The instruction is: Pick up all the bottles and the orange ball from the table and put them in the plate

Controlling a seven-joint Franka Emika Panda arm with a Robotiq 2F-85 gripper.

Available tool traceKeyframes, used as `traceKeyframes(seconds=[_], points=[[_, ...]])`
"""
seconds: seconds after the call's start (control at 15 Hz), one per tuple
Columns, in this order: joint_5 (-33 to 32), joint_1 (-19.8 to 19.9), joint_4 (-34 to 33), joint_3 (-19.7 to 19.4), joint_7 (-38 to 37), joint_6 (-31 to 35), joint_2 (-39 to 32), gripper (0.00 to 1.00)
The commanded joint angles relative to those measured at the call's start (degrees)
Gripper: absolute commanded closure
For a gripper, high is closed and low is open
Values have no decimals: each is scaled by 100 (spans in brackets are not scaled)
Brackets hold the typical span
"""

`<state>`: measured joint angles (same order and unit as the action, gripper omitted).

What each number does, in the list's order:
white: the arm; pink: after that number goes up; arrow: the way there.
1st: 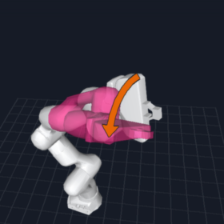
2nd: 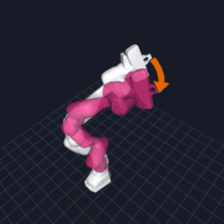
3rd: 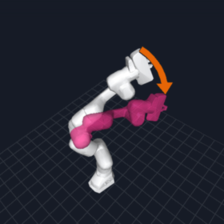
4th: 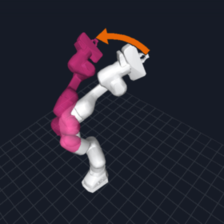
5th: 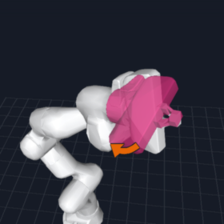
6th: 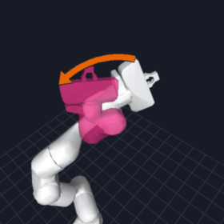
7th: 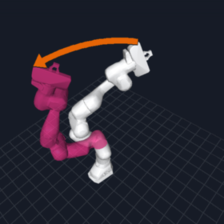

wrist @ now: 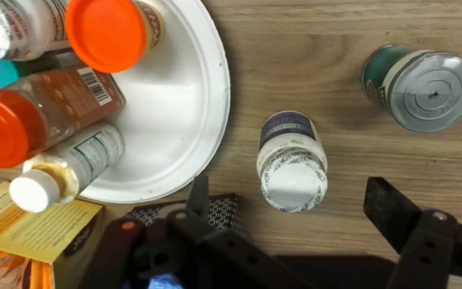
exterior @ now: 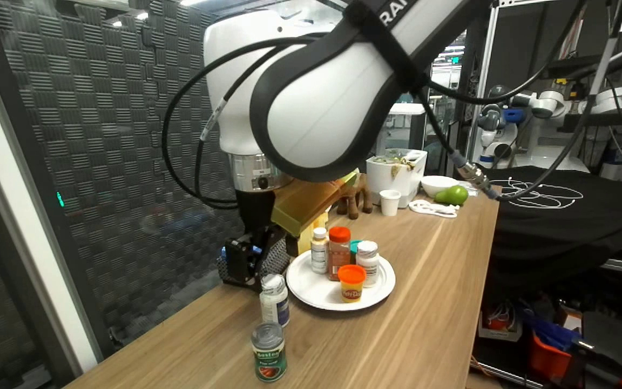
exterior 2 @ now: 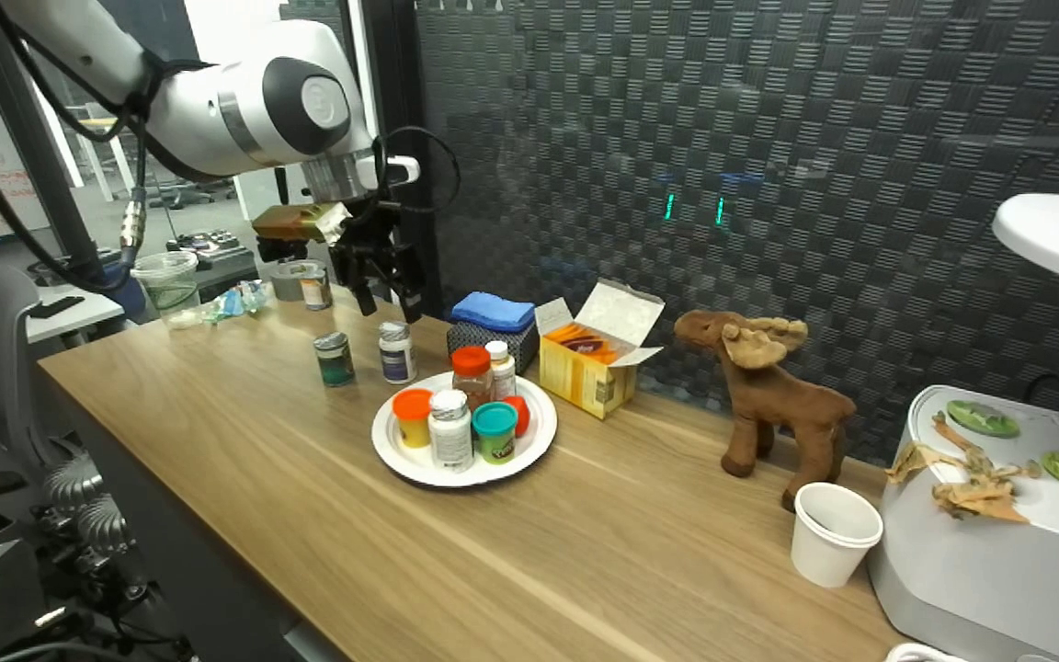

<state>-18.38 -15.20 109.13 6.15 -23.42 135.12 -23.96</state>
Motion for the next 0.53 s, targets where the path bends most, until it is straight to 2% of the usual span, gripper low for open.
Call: traceKeyframes(seconds=[0.0,0.27,0.4,0.47], points=[[171,-173,-547,-143,-56,-380,-355,0],[417,-159,-705,-159,-32,-417,-533,0],[464,-200,-747,-202,-131,-452,-578,26],[469,-224,-744,-230,-214,-481,-576,32]])
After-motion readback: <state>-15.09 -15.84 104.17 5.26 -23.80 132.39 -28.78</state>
